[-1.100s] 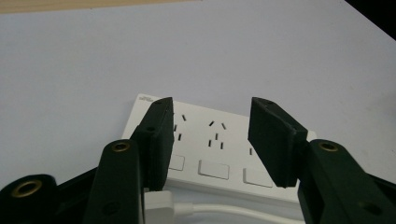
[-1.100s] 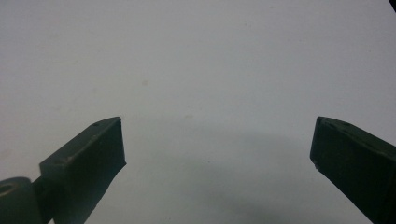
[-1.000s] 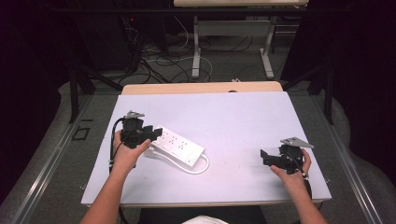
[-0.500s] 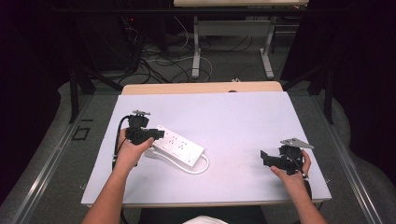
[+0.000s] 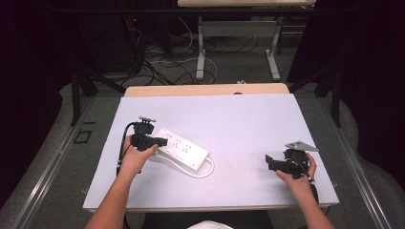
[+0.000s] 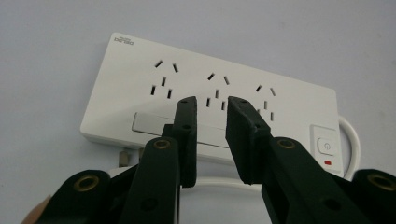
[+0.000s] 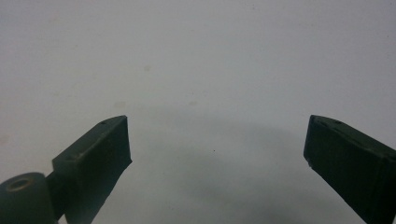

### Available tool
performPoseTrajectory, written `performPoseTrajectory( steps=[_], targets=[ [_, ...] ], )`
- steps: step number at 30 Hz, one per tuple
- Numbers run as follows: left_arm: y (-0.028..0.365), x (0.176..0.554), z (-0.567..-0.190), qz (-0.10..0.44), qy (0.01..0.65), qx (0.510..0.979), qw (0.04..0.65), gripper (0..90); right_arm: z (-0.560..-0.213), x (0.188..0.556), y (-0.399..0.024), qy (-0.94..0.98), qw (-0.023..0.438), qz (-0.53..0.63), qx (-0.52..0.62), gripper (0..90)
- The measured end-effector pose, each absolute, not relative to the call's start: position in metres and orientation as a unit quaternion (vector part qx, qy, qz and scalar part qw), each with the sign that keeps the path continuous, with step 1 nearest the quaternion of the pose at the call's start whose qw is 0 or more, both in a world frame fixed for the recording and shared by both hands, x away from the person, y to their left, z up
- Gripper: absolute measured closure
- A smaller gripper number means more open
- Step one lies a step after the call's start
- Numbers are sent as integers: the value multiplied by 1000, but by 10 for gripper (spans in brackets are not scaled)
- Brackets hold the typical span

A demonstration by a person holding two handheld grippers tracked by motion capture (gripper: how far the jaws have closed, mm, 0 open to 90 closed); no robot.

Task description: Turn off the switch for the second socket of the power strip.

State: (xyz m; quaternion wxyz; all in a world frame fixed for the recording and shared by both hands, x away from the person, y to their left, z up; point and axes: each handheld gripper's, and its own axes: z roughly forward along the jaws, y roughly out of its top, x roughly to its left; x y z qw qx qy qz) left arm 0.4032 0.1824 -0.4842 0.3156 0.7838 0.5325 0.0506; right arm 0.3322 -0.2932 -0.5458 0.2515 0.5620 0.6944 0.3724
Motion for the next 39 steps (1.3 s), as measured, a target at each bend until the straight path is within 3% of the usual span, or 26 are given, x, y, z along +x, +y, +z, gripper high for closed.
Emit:
performPoseTrajectory(
  steps=[21, 39],
  targets=[
    [170, 409, -504, 52, 526, 801, 280, 850, -548, 333, -295, 696, 247, 370, 564, 79],
    [166, 414, -514, 62, 534, 799, 270, 876, -550, 333, -294, 699, 242, 370, 562, 85]
  ],
)
